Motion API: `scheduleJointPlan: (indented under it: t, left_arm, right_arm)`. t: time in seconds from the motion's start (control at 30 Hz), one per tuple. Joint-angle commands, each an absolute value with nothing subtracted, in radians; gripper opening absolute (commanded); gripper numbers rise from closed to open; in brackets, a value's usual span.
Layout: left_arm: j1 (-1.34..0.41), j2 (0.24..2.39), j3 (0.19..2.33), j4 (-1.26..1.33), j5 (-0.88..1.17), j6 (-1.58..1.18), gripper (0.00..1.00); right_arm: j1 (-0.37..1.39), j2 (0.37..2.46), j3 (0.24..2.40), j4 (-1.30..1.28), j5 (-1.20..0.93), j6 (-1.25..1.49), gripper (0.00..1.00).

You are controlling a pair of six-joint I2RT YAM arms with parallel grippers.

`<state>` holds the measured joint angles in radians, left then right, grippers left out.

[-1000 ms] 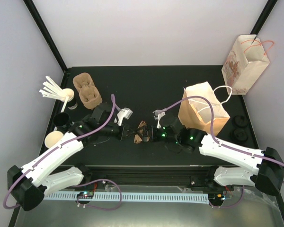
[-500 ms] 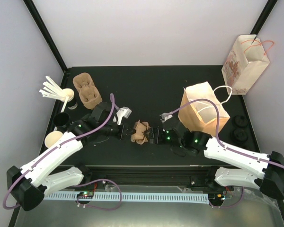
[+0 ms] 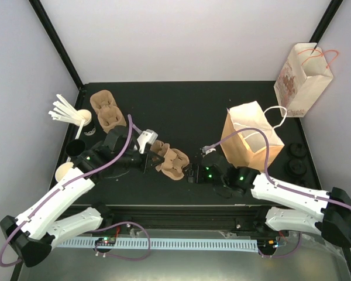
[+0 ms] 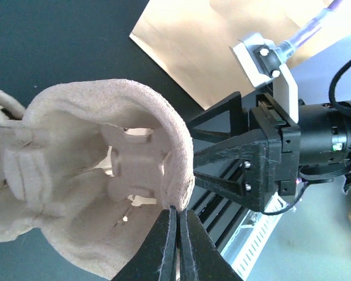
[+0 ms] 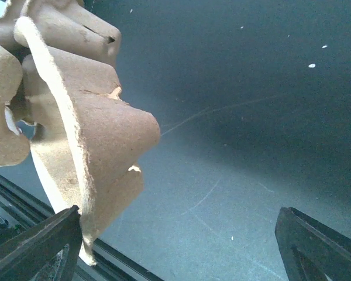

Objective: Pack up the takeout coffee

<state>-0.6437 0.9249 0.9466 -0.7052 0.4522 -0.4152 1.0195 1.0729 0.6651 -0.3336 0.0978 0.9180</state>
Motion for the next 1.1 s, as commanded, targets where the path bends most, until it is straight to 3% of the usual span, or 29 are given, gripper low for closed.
scheduleJointPlan:
  t: [0.0,0.57,0.8,0.87,1.0,1.07]
  left_arm:
    - [-0.643,0.925,0.934,-0.639,0.540,-0.425,0.02]
    - [-0.645,1.029,0.858,-0.567,0.643,-0.457,0.02]
    - [-0.645,1.034,0.820,-0.495,0.698,-0.493,0.05]
    - [-0.646,1.033,0.803,-0.465,0.715,-0.510,0.14]
    - [-0.646,1.028,0.784,-0.434,0.722,-0.521,0.57]
    - [-0.643,1.024,0.806,-0.473,0.678,-0.497,0.71]
  right_arm:
    - [1.015,1.107,0.649,-0.292,0.062,0.888,0.92]
    - [1.001,1.238,0.714,-0.320,0.112,0.868,0.92]
    - [0.993,1.270,0.650,-0.241,0.085,0.866,0.71]
    - [0.992,1.286,0.645,-0.228,0.079,0.866,0.62]
    - [0.991,1.319,0.631,-0.193,0.072,0.854,0.39]
    - [0.990,1.339,0.629,-0.179,0.065,0.847,0.35]
